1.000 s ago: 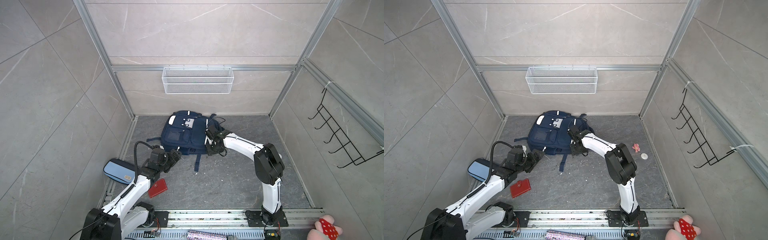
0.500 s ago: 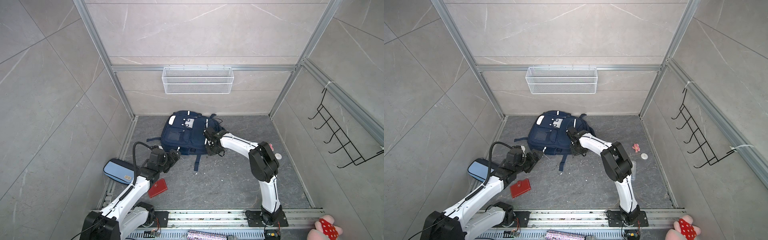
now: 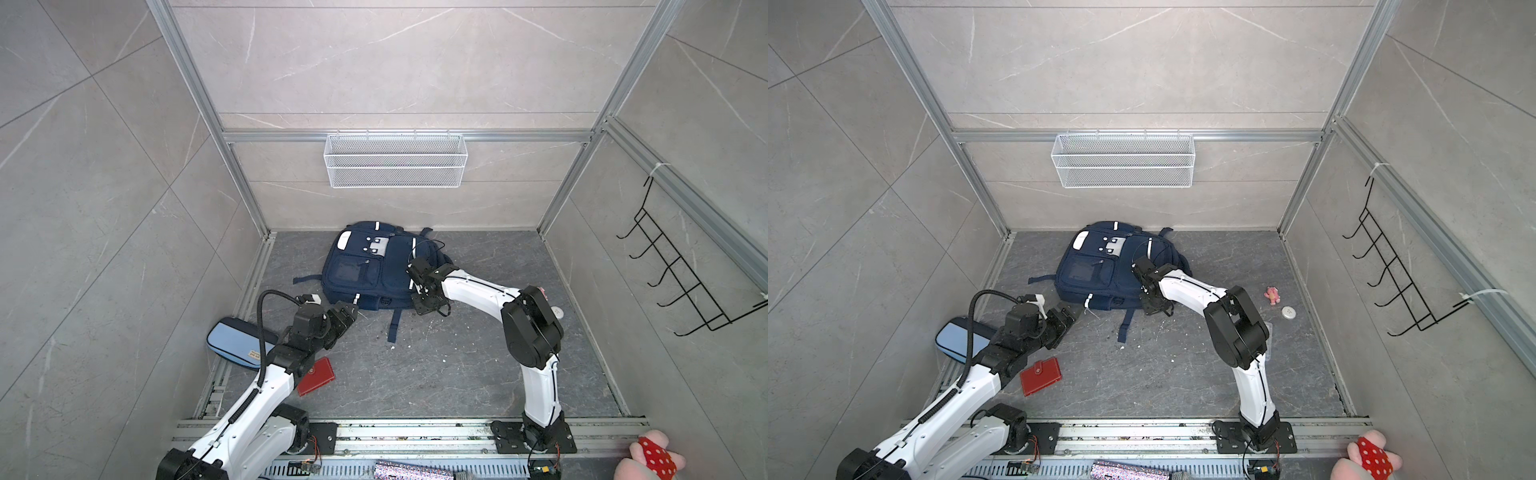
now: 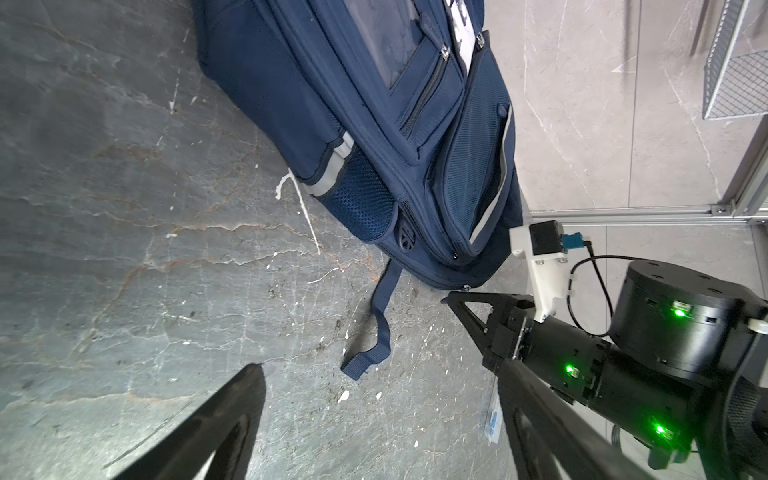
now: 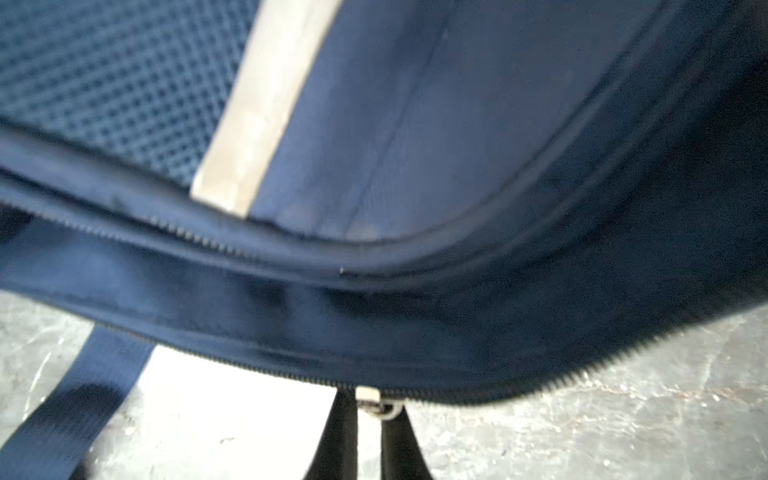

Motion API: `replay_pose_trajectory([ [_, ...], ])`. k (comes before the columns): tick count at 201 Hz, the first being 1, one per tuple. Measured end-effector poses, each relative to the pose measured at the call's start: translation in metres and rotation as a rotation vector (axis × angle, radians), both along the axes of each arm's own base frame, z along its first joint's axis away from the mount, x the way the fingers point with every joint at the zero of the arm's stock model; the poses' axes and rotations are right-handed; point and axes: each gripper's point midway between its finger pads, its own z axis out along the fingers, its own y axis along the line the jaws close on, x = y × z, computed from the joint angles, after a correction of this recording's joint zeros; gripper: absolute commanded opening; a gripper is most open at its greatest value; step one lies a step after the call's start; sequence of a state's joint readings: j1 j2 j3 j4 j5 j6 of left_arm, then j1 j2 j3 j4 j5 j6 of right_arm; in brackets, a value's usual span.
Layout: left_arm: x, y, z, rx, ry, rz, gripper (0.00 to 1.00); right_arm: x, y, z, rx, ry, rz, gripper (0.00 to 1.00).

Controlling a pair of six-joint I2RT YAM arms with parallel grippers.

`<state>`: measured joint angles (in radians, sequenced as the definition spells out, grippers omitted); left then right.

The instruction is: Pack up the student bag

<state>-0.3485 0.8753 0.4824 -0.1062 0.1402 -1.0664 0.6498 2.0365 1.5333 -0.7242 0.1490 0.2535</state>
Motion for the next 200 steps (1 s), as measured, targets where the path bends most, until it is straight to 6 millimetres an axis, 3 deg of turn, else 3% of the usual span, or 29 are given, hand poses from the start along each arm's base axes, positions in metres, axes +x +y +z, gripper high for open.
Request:
replay_pose_trajectory([
  [27, -0.004, 0.001, -0.002, 0.0, 0.003, -0.001, 0.9, -0.005, -0.002, 0.004, 0.01, -0.006, 0.009, 0.27],
  [106, -0.011, 0.003, 0.002, -0.019, -0.011, 0.012, 0.9, 0.011, 0.009, -0.001, 0.01, -0.027, 0.04, 0.37],
  [148, -0.016, 0.005, -0.004, -0.019, 0.006, 0.019, 0.9, 0.01, 0.009, -0.013, 0.004, -0.001, 0.018, 0.37],
  [200, -0.016, 0.006, -0.005, -0.014, 0.009, 0.022, 0.9, 0.007, 0.007, -0.024, 0.01, 0.031, -0.032, 0.27],
])
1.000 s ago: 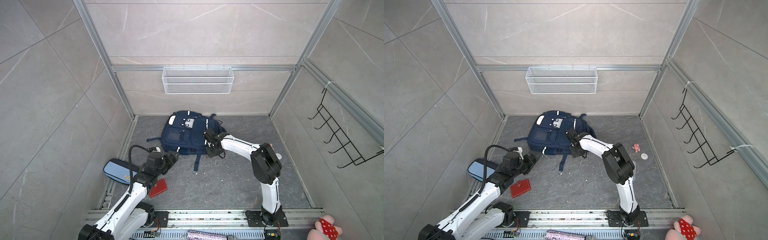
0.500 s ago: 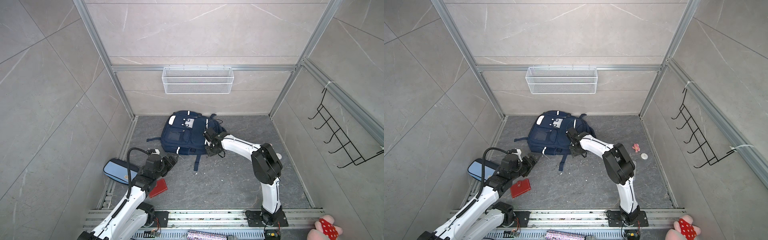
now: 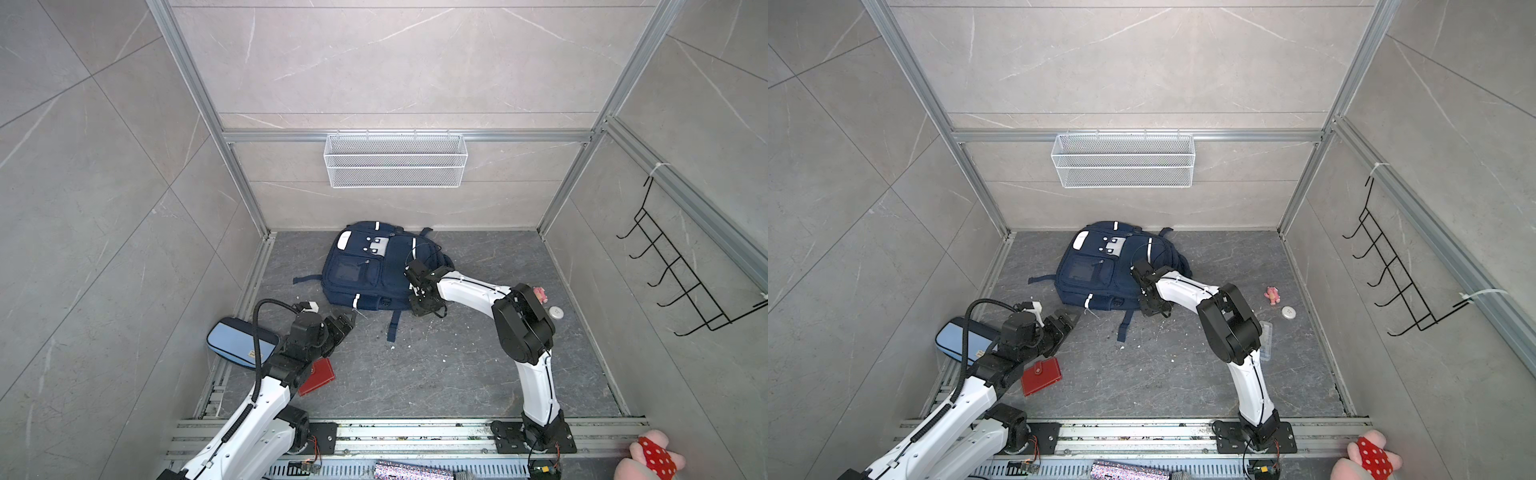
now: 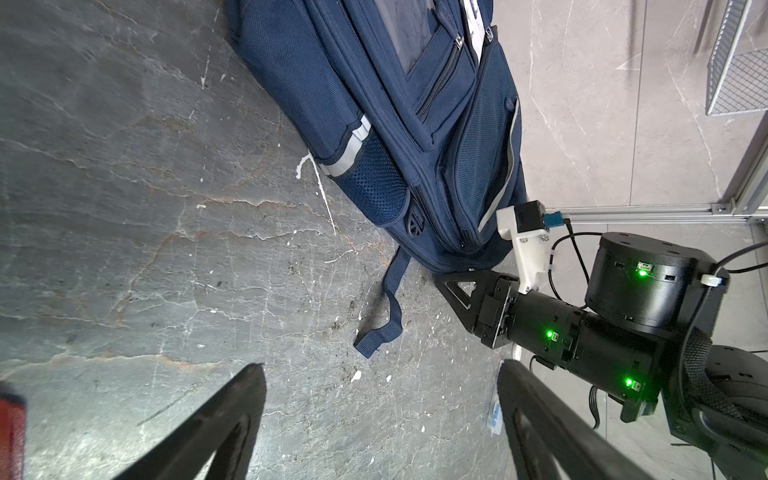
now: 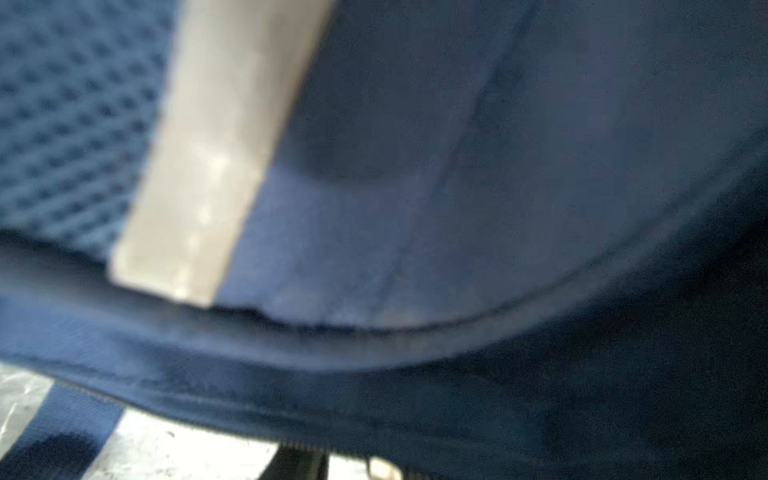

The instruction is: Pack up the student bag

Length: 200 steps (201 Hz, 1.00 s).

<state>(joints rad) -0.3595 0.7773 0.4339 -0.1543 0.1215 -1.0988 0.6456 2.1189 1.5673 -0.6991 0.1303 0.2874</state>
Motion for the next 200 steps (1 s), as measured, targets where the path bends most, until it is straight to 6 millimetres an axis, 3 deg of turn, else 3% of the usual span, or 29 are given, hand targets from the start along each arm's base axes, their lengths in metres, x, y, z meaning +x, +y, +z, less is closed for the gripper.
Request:
replay_pose_trajectory([
  [54, 0.001, 0.002, -0.001, 0.008, 0.001, 0.01, 0.9, 0.0, -0.003, 0.0, 0.01, -0.003, -0.007, 0.0],
  [103, 0.0, -0.005, -0.015, 0.028, 0.045, -0.014, 0.93, -0.007, -0.003, 0.026, 0.066, -0.034, 0.031, 0.0],
  [136, 0.002, -0.023, -0.027, 0.047, 0.064, -0.058, 0.95, -0.023, -0.002, 0.048, 0.138, -0.039, 0.076, 0.0],
  [162, 0.009, -0.045, -0.049, 0.067, 0.103, -0.097, 0.95, -0.041, -0.003, 0.061, 0.189, -0.027, 0.108, 0.0],
  [179, 0.02, -0.062, -0.063, 0.081, 0.13, -0.116, 0.94, -0.052, -0.006, 0.065, 0.21, -0.011, 0.119, 0.0],
  [200, 0.043, -0.087, -0.067, 0.065, 0.117, -0.117, 0.93, -0.063, -0.012, 0.064, 0.219, 0.012, 0.12, 0.0],
])
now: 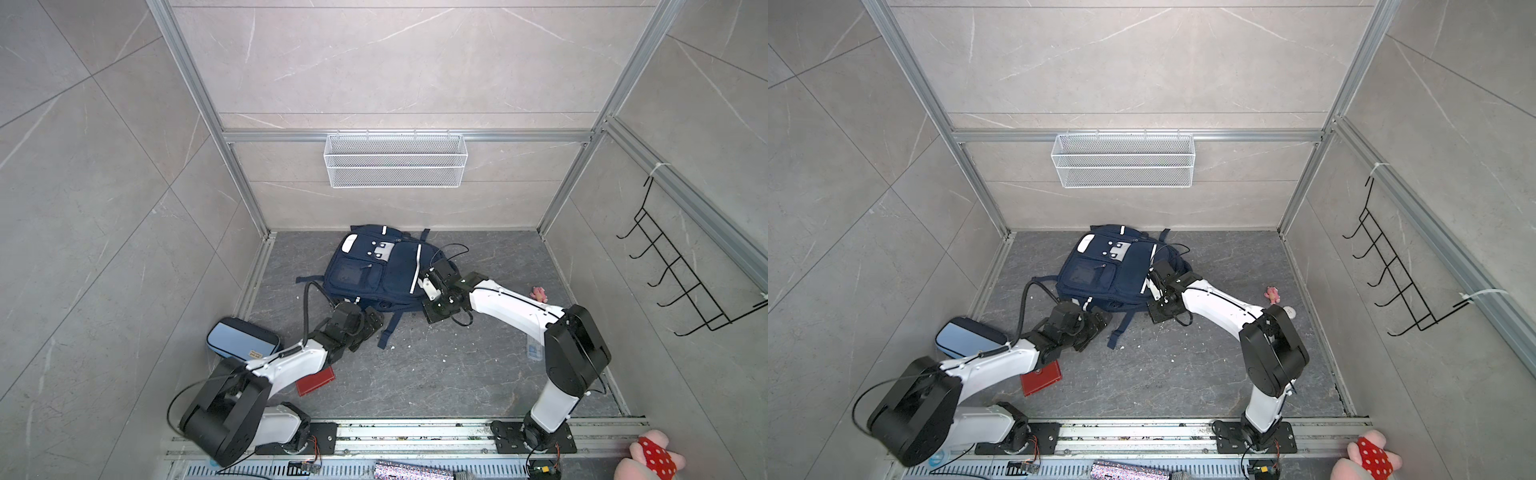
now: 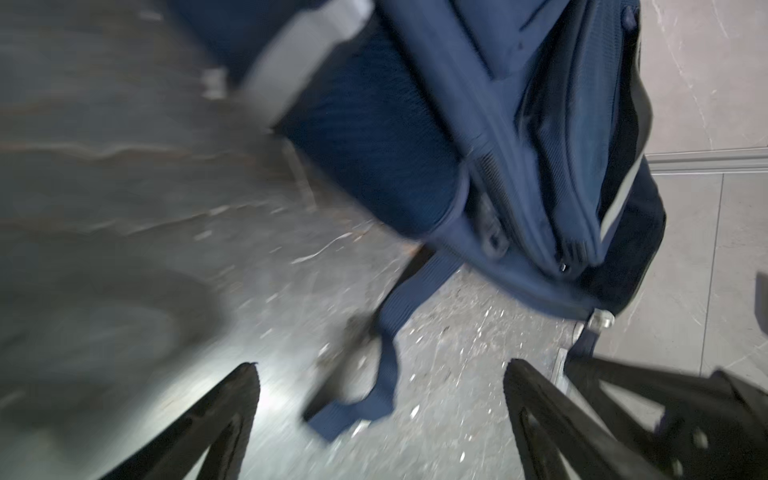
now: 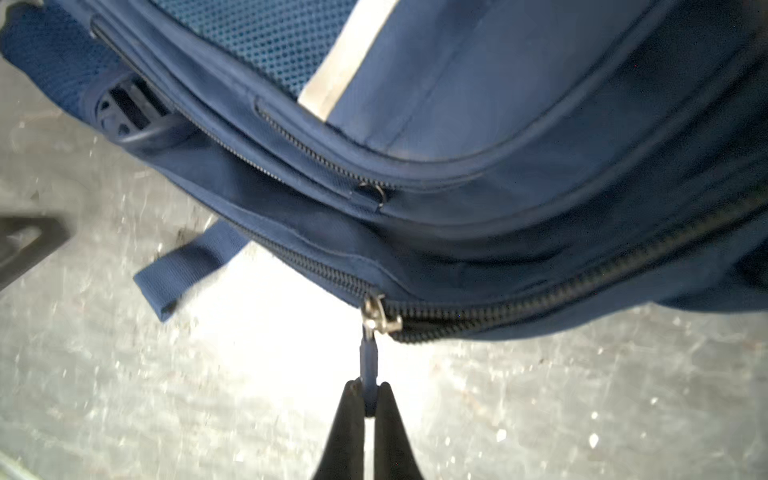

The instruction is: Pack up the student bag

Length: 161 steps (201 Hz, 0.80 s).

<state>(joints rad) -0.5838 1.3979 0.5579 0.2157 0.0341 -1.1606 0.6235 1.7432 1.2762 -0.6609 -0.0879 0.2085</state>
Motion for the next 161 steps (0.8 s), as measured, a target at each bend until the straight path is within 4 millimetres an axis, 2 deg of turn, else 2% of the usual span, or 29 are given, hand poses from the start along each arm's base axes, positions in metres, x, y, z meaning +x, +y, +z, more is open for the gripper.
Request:
replay_pose_trajectory([
  [30, 0.036, -0.029, 0.003, -0.054, -0.057, 0.037, 0.88, -0.007, -0.013, -0.004, -0.01, 0.033, -0.019, 0.0],
  [55, 0.049, -0.039, -0.004, -0.058, -0.062, 0.072, 0.69, -0.004, -0.022, -0.003, -0.012, 0.035, -0.042, 0.0],
  [71, 0.051, -0.04, -0.011, -0.058, -0.054, 0.1, 0.46, -0.001, -0.026, -0.002, -0.007, 0.033, -0.057, 0.0],
  [89, 0.054, -0.039, -0.017, -0.057, -0.051, 0.13, 0.12, 0.0, -0.032, -0.002, 0.005, 0.039, -0.077, 0.0],
  [100, 0.055, -0.039, -0.02, -0.067, -0.044, 0.147, 0.0, 0.002, -0.035, -0.001, 0.027, 0.045, -0.098, 0.0],
  [137, 0.057, -0.045, -0.015, -0.096, -0.062, 0.153, 0.0, 0.005, -0.046, 0.008, 0.201, 0.087, -0.214, 0.0],
  [161, 0.057, -0.046, -0.015, -0.095, -0.064, 0.149, 0.0, 0.006, -0.046, 0.015, 0.34, 0.135, -0.306, 0.0],
])
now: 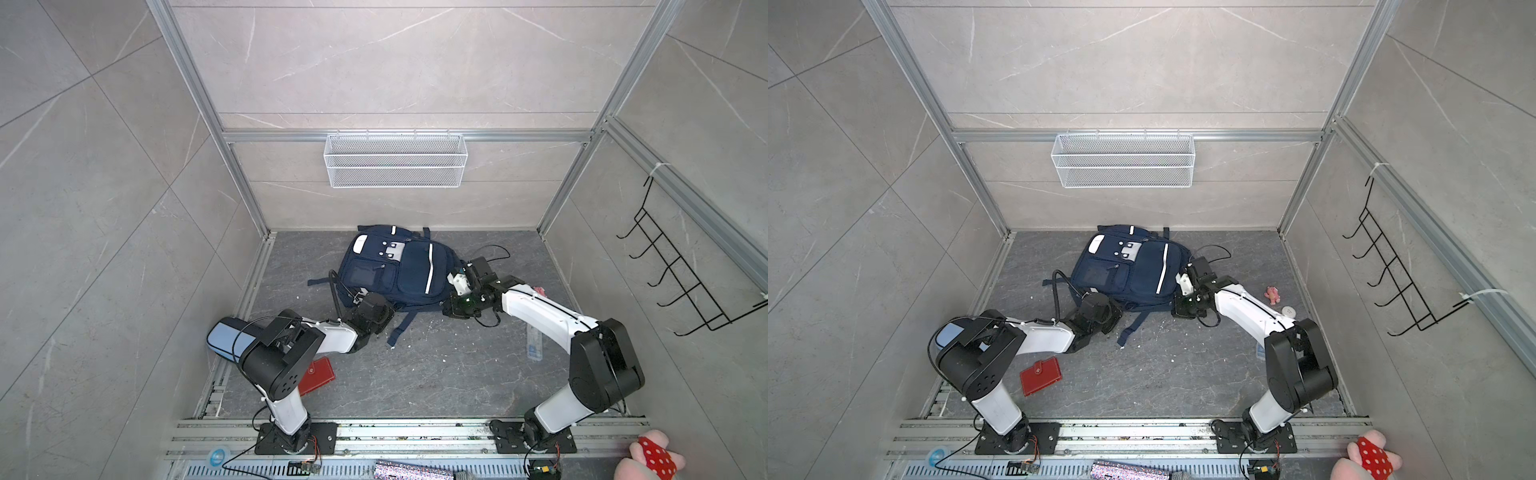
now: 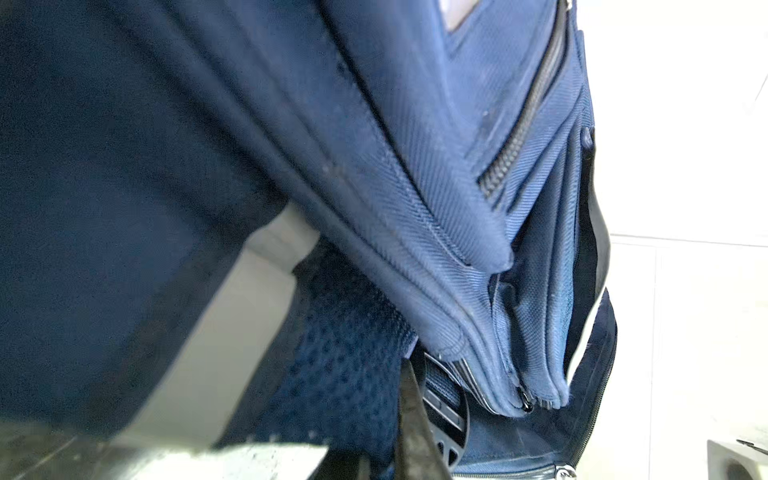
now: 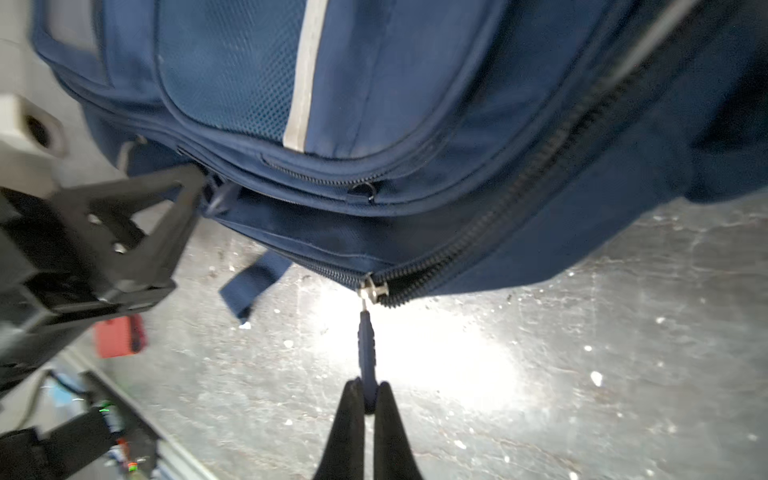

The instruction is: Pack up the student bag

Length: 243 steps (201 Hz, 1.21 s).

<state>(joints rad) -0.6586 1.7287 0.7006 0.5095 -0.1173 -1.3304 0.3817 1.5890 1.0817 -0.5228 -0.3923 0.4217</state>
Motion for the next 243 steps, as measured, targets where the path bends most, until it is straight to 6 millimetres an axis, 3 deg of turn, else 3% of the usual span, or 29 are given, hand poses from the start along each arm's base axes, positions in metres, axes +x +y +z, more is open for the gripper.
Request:
replay_pose_trajectory([
  [63, 0.0, 0.0, 0.0, 0.026, -0.008, -0.007, 0.0, 0.0, 0.004, 0.011, 0.285, 0.141, -0.329, 0.0],
  [95, -0.002, -0.006, 0.003, 0.018, -0.018, -0.024, 0.0, 0.004, -0.021, 0.025, 0.404, 0.14, -0.557, 0.0],
  [129, -0.006, -0.014, 0.008, 0.009, -0.023, -0.052, 0.0, -0.006, -0.04, 0.021, 0.473, 0.174, -0.727, 0.0],
  [187, -0.009, -0.017, 0.01, 0.013, -0.031, -0.076, 0.0, -0.006, -0.067, 0.007, 0.505, 0.193, -0.865, 0.0],
  [202, -0.009, -0.016, 0.012, 0.011, -0.035, -0.075, 0.0, -0.002, -0.082, 0.009, 0.515, 0.173, -0.907, 0.0],
  [229, -0.009, -0.019, 0.02, -0.001, -0.05, -0.082, 0.0, 0.0, -0.09, 0.014, 0.532, 0.159, -0.922, 0.0],
  [243, -0.008, -0.009, 0.016, 0.028, -0.047, -0.053, 0.0, 0.005, -0.106, 0.016, 0.521, 0.12, -0.978, 0.0],
])
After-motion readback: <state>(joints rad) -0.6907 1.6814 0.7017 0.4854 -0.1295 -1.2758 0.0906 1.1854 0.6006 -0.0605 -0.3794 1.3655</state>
